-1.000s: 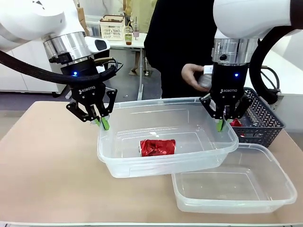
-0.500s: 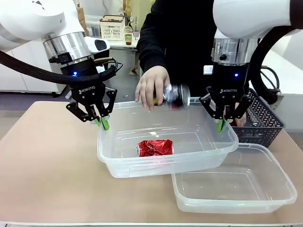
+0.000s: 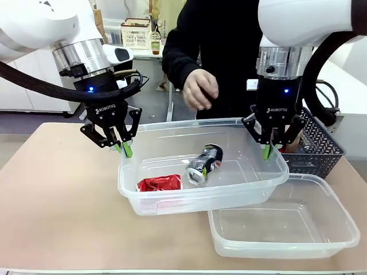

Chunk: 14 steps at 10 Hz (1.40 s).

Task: Sort the waste into each basket.
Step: Offer the picked Organizing box to the human.

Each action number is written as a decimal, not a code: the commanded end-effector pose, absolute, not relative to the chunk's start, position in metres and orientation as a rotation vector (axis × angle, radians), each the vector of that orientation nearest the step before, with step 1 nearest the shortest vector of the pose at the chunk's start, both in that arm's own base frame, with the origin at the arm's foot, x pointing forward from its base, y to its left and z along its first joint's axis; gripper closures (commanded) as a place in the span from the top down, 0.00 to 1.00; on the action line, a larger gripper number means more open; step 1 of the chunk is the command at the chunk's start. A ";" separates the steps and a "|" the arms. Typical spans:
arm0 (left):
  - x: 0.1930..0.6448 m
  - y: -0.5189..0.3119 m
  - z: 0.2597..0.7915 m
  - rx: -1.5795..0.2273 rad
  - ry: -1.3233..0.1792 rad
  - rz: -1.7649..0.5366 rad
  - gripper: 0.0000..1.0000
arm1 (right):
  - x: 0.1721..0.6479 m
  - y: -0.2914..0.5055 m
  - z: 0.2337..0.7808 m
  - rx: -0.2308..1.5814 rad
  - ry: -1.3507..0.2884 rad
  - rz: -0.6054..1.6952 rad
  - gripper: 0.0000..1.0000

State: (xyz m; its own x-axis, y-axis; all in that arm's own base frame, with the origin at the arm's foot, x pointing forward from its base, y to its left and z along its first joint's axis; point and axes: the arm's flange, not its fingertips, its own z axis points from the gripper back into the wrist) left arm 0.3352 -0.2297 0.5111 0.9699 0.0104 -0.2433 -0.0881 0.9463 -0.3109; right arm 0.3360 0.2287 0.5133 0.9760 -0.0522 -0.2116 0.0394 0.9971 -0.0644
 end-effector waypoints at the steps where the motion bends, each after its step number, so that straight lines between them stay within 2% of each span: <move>1: 0.331 -0.228 0.518 -0.354 0.244 0.061 0.07 | 0.336 0.230 0.514 -0.070 0.218 -0.058 0.05; 14: 0.331 -0.228 0.518 -0.354 0.244 0.061 0.07 | 0.336 0.230 0.514 -0.070 0.218 -0.058 0.05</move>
